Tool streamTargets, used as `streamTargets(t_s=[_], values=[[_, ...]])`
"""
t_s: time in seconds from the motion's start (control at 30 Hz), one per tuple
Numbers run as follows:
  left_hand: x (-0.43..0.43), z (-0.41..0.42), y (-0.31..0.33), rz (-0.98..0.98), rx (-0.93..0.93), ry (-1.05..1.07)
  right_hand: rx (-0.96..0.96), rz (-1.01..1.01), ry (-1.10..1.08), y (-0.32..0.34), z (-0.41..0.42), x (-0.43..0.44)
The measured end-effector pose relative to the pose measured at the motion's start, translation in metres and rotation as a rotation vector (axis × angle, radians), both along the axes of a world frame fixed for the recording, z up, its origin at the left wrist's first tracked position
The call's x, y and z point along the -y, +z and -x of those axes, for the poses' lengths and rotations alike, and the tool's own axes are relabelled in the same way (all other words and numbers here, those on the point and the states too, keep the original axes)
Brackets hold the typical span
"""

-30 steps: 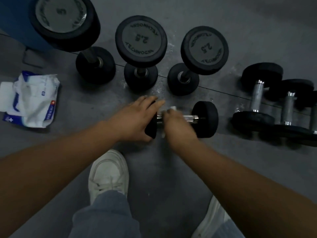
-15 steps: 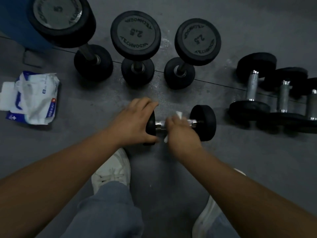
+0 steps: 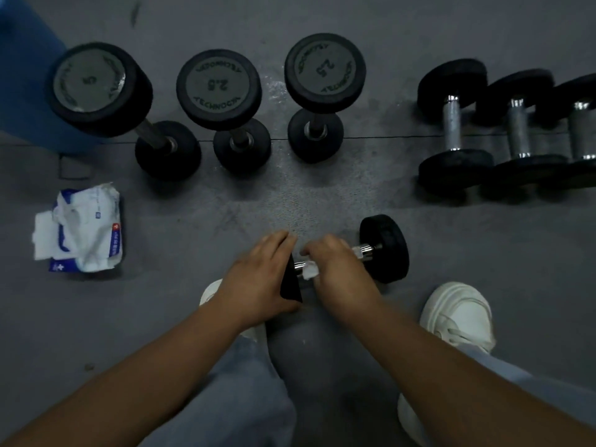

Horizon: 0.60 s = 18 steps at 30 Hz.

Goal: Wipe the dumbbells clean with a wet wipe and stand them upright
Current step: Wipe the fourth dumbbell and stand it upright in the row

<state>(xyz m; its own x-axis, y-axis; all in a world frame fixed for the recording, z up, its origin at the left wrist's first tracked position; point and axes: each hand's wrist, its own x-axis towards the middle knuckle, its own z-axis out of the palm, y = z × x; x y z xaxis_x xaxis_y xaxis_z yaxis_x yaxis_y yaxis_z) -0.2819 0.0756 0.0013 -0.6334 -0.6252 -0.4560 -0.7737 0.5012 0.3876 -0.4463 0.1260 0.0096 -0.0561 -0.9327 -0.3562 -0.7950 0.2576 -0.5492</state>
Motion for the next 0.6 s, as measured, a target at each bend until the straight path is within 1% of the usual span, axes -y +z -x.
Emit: streamTargets(t_s=[0.07, 0.13, 0.2, 0.27, 0.33, 0.43, 0.5, 0.57, 0.6], values=[[-0.001, 0.000, -0.001, -0.004, 0.000, -0.001, 0.057, 0.052, -0.147, 0.004, -0.001, -0.001], [0.010, 0.001, 0.000, -0.061, 0.021, -0.011, -0.014, -0.017, -0.255, 0.003, 0.006, -0.004], [0.032, 0.003, 0.002, -0.162, 0.042, -0.007, -0.106, -0.061, -0.250, -0.001, 0.011, -0.006], [0.055, 0.008, 0.006, -0.251, 0.052, 0.003, -0.085, -0.067, -0.249, -0.004, 0.015, 0.000], [0.071, 0.013, 0.008, -0.263, 0.059, -0.008, -0.034, -0.059, -0.222, -0.008, 0.024, 0.013], [0.077, 0.016, 0.006, -0.256, 0.056, -0.001, -0.035, -0.047, -0.177, -0.012, 0.036, 0.033], [0.076, 0.015, 0.003, -0.270, 0.038, 0.014, 0.016, -0.035, -0.288, -0.013, 0.039, 0.038], [0.073, 0.014, 0.001, -0.284, 0.011, 0.010, -0.031, -0.012, -0.375, -0.011, 0.035, 0.038], [0.071, 0.014, 0.001, -0.287, -0.002, 0.004, -0.049, -0.033, -0.358, -0.013, 0.026, 0.040]])
